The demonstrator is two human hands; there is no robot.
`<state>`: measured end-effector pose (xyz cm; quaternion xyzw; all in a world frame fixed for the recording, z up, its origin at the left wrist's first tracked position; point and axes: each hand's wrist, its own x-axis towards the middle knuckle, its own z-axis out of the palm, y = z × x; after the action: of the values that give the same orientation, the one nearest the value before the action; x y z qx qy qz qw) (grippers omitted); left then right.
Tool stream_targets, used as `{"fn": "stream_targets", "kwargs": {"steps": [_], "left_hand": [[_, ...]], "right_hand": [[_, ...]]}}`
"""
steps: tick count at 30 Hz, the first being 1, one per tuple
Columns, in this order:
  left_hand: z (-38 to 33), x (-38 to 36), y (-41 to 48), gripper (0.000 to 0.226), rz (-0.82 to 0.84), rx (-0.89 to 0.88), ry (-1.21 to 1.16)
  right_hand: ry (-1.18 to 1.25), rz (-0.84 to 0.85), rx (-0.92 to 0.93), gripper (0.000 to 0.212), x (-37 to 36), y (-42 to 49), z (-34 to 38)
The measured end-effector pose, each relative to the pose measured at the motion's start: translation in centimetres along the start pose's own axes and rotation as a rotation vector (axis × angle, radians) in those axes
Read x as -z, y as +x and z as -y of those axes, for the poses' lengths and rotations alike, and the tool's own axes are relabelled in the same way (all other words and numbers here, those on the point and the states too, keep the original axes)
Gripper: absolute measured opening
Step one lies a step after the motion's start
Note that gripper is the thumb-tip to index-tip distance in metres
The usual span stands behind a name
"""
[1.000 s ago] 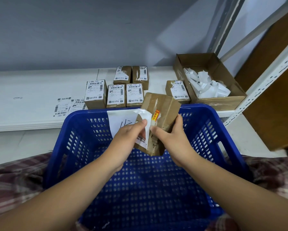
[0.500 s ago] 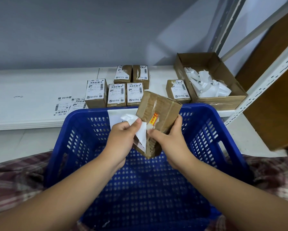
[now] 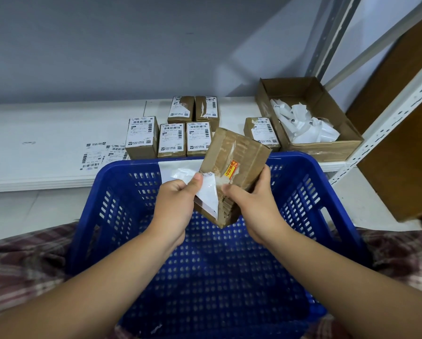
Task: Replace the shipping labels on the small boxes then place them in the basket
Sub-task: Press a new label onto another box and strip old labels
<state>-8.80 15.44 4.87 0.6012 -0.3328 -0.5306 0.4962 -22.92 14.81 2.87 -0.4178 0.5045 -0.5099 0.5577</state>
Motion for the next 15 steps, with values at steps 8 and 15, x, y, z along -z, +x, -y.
{"fn": "stream_targets", "kwargs": {"steps": [8,15], "left_hand": [[-0.5,-0.3,-0.1,0.041,-0.013,0.037,-0.134],[-0.5,-0.7,-0.1,0.021,0.034,0.026,-0.264]], "right_hand": [[0.009,-0.058,0.008,0.041,-0.1,0.1,0.3],[0.214,-0.101,-0.085,0.038,-0.2,0.4,1.1]]}}
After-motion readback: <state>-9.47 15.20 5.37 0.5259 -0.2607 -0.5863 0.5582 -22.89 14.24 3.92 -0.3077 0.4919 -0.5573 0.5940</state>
